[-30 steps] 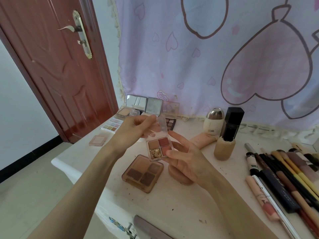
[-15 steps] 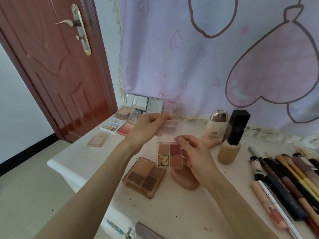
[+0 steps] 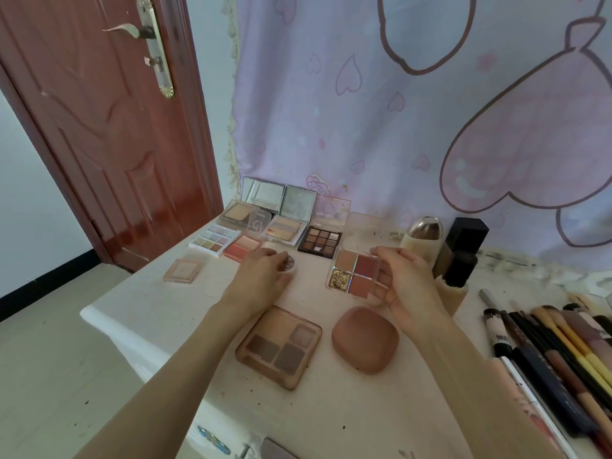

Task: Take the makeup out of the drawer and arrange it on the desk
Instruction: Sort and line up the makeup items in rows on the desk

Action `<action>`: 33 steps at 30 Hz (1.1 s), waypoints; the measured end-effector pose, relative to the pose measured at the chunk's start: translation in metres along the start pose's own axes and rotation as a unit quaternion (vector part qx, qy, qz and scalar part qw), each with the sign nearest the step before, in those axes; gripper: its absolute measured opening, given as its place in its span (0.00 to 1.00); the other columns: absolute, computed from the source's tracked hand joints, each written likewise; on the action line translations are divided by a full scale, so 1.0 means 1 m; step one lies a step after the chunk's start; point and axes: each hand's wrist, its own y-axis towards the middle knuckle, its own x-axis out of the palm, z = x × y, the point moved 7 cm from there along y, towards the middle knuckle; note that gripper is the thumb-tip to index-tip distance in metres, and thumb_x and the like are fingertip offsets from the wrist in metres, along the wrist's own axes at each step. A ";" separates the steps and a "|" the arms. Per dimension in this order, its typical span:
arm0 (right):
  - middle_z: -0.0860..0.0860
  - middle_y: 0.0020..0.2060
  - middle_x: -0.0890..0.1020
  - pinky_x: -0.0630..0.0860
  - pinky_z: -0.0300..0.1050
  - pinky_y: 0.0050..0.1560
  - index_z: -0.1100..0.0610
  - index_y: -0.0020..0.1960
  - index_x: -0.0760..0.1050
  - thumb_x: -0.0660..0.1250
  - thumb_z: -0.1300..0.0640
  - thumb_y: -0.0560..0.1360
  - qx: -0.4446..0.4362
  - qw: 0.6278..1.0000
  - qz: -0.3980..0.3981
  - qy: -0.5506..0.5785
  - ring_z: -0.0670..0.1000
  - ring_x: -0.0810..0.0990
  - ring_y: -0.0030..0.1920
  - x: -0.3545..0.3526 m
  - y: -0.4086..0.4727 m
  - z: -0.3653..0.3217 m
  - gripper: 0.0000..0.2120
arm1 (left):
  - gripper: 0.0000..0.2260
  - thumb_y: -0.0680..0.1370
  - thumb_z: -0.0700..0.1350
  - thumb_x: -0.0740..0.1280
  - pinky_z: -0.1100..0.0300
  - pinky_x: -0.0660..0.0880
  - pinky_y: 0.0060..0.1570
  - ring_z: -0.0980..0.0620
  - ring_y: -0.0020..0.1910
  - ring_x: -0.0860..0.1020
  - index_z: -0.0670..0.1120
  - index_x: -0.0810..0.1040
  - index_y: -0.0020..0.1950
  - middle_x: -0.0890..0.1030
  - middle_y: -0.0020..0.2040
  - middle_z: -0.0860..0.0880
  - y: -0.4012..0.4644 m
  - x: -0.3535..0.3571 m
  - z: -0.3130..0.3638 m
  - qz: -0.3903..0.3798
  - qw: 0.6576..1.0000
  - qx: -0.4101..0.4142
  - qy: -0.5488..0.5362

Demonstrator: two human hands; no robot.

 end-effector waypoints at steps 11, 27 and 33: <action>0.54 0.39 0.79 0.76 0.42 0.30 0.55 0.43 0.71 0.59 0.63 0.78 -0.009 1.000 0.017 -0.021 0.50 0.79 0.37 0.025 0.031 -0.013 0.07 | 0.16 0.79 0.48 0.61 0.64 0.66 0.56 0.52 0.59 0.73 0.48 0.73 0.66 0.74 0.64 0.48 -0.018 0.004 0.027 -0.081 0.990 0.028 -0.108; 0.59 0.43 0.79 0.78 0.48 0.36 0.63 0.52 0.74 0.54 0.72 0.76 0.074 0.971 -0.084 -0.209 0.54 0.79 0.38 0.125 0.062 0.043 0.12 | 0.15 0.79 0.45 0.61 0.57 0.61 0.67 0.49 0.68 0.68 0.49 0.74 0.66 0.72 0.67 0.48 -0.075 -0.022 -0.049 0.055 0.998 0.039 0.013; 0.63 0.50 0.80 0.77 0.56 0.54 0.68 0.50 0.77 0.60 0.68 0.73 -0.029 0.937 -0.013 -0.348 0.61 0.79 0.53 0.126 0.072 0.039 0.09 | 0.16 0.80 0.47 0.58 0.62 0.56 0.67 0.53 0.69 0.65 0.52 0.72 0.67 0.70 0.69 0.52 -0.074 -0.020 -0.054 0.060 0.997 0.035 0.020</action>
